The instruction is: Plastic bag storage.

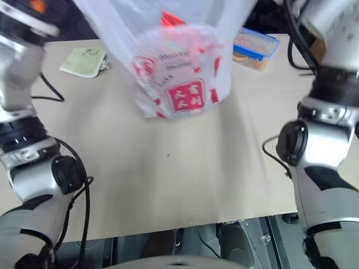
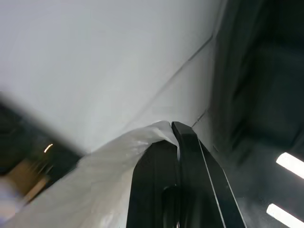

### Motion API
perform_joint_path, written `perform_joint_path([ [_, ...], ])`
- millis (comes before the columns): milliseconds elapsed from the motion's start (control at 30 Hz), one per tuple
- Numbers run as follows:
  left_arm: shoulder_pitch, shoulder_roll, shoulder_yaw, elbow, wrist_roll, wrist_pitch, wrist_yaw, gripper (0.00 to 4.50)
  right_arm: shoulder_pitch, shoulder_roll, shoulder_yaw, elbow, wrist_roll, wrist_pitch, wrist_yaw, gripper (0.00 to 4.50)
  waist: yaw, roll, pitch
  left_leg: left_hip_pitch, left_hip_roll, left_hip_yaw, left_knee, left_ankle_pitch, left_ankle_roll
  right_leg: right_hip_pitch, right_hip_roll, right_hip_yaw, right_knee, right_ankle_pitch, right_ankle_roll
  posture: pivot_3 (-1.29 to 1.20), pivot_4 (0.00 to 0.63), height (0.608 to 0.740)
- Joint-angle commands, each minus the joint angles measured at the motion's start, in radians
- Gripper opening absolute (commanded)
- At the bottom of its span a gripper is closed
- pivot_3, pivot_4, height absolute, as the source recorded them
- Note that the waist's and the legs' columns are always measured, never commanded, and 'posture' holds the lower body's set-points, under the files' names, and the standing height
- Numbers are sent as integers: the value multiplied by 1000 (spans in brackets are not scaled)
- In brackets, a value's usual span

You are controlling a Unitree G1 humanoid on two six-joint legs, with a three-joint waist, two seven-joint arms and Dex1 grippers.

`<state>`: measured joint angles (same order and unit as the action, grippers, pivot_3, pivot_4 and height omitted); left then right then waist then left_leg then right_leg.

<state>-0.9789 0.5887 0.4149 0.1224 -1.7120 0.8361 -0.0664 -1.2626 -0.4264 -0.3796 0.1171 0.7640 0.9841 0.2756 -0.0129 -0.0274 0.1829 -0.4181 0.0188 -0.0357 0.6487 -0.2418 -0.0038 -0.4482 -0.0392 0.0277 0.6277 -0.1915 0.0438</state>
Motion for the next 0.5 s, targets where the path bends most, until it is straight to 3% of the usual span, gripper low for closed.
perform_joint_path([
  [33,154,1,-118,-143,225,6,-31,0,258,-39,66,-320,-13,33,-17,42,-2,1,-1,0,0,0,0,0,0,0,0,0,1,0,0,0,150,740],
  [167,345,-32,-291,-270,582,-141,-130,0,576,-90,230,-517,-137,-49,14,42,-4,3,0,2,-1,2,1,0,0,-2,0,3,4,0,0,0,150,740],
  [267,433,-25,-402,-321,796,-233,-223,0,698,-118,325,-536,-245,-150,35,42,-9,3,1,3,-1,3,2,0,0,-2,1,4,4,0,0,0,150,740],
  [300,471,-41,-427,-314,866,-283,-235,0,743,-123,352,-527,-284,-192,41,566,-8,3,0,4,-1,3,3,0,0,-2,1,5,5,0,0,0,150,740],
  [400,565,-61,-457,-310,1013,-396,-279,751,887,-178,414,-535,-381,-307,98,1753,-3,4,-3,7,0,3,4,-1,3,1,2,6,5,0,0,0,150,740],
  [500,647,-41,-435,-345,1091,-448,-324,2130,1007,-215,362,-589,-396,-375,139,3286,0,4,-3,6,0,3,6,-1,3,2,2,6,5,0,0,0,150,740],
])
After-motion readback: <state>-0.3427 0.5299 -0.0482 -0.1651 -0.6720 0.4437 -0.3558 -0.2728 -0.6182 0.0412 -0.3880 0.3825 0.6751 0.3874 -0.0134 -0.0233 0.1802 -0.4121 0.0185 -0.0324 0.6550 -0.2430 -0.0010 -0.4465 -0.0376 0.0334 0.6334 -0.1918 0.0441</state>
